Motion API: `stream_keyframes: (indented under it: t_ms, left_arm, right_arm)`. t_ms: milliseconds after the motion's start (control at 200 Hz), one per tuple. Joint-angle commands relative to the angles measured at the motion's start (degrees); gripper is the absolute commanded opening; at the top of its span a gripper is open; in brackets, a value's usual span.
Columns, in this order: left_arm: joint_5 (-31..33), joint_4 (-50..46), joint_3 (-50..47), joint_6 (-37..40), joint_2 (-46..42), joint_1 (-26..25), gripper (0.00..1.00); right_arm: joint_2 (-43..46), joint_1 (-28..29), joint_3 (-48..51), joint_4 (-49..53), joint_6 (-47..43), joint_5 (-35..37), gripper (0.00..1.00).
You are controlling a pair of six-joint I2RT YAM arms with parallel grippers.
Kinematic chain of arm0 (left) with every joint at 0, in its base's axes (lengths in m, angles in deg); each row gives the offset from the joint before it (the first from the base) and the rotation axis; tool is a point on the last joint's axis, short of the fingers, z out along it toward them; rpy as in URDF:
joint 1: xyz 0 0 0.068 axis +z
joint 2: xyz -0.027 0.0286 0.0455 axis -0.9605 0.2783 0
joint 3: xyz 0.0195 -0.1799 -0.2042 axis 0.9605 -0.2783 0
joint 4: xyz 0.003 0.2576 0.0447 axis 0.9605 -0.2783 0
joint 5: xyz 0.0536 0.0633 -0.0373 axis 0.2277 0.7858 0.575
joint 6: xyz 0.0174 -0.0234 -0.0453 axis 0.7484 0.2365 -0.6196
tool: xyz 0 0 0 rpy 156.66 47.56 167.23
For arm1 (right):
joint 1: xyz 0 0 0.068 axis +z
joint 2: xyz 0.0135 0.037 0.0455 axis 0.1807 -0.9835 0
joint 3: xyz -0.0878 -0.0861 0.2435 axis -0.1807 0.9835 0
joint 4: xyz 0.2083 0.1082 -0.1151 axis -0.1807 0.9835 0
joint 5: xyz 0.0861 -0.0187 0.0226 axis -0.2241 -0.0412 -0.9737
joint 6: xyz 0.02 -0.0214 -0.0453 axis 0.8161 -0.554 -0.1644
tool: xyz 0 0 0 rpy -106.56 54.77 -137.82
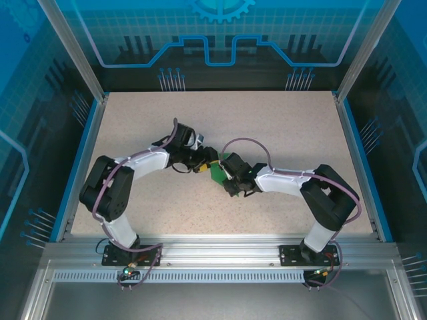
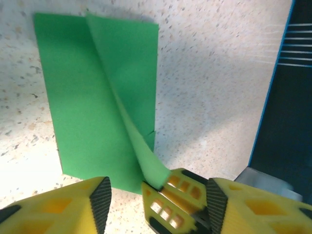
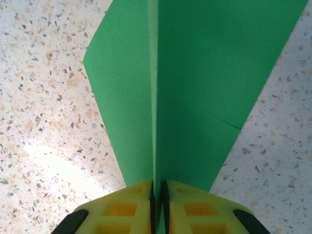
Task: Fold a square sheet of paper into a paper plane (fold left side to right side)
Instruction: Fourth fold the wing at the center of the table.
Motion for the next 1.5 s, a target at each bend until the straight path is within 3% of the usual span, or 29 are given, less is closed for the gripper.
stream_keyframes:
  t_ms: [0, 155, 355, 570, 995, 1496]
  left_arm:
    - [0.3, -3.0, 0.2, 2.1, -5.0, 2.0, 0.62]
    - [1.1, -4.6, -1.5, 2.8, -6.7, 3.5, 0.63]
    - [-1.5, -0.3, -4.0, 0.8, -2.9, 3.0, 0.5]
    - [-2.8, 1.2, -1.6, 0.1, 3.4, 0.0, 0.44]
    - [-3.4, 1.5, 4.1, -1.4, 11.4, -3.3, 0.43]
    - [-1.4, -1.3, 6.7, -2.0, 15.2, -3.6, 0.44]
  right_arm:
    - [-0.8, -0.1, -0.6, -0.7, 0.3, -3.0, 0.13]
    - [0.4, -1.2, 0.0, -2.1, 0.9, -7.0, 0.13]
    - [0.9, -2.9, 0.6, -3.4, 2.1, -11.7, 0.13]
    - [0.6, -4.4, 1.8, -5.2, 3.8, -14.9, 0.13]
    - [0.1, -6.9, 4.7, -8.2, 6.1, -20.0, 0.13]
    - [-1.5, -8.5, 5.0, -9.4, 7.6, -23.8, 0.14]
